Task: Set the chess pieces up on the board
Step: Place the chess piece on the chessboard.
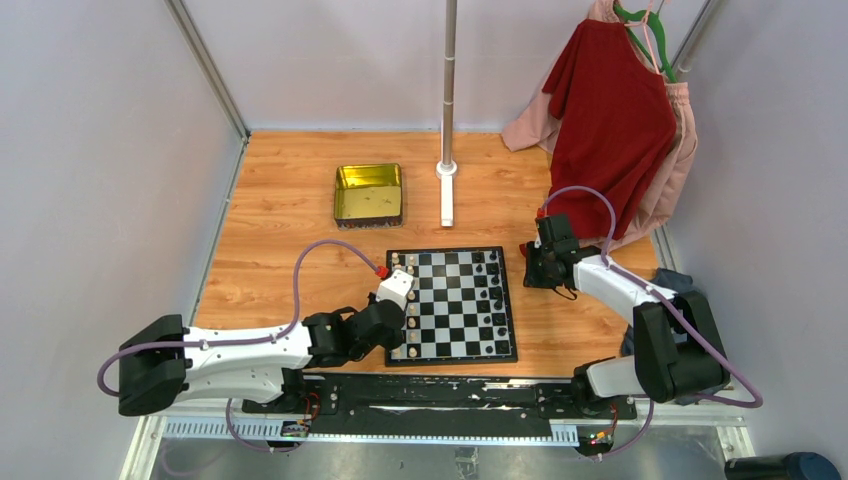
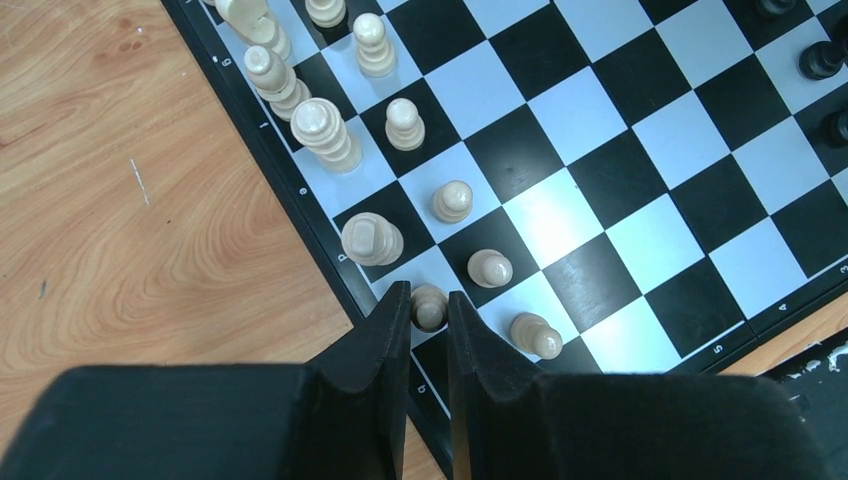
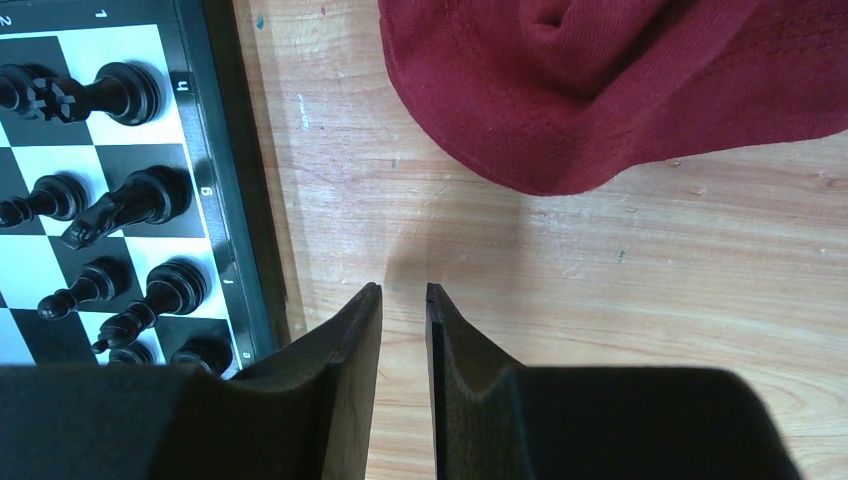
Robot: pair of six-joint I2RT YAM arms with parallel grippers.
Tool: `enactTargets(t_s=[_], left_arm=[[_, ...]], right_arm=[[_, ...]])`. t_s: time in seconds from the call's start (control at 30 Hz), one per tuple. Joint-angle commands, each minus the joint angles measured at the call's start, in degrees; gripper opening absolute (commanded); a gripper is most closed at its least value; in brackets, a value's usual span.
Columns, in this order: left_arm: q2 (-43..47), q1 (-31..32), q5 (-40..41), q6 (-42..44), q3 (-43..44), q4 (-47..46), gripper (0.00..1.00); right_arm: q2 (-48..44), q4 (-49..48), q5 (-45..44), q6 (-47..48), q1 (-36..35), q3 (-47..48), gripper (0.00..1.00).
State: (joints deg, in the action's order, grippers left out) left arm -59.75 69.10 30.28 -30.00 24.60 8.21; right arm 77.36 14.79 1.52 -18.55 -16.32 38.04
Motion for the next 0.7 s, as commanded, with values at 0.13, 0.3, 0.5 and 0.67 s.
enactTargets(t_s=[0.13, 0.3, 0.5, 0.67], left_arm=[[-1.18, 0.42, 2.40, -0.16, -0.78, -1.79, 0.04], [-1.66, 0.42, 2.77, -0.26, -0.79, -1.71, 0.07], [-1.68, 0.44, 3.14, -0.52, -0.70, -1.45, 0.17], [-1.61, 0.42, 3.22, -0.41, -0.45, -1.29, 0.31]], right_arm=[[0.77, 0.44, 0.44, 0.23, 0.94, 0.89, 0.27], [0.77, 0.46, 0.58, 0.09, 1.02, 0.88, 0.27], [0.68, 0.56, 0.59, 0.17, 1.02, 0.89, 0.27], [0.52, 0.67, 0.57, 0.18, 1.11, 0.96, 0.27]])
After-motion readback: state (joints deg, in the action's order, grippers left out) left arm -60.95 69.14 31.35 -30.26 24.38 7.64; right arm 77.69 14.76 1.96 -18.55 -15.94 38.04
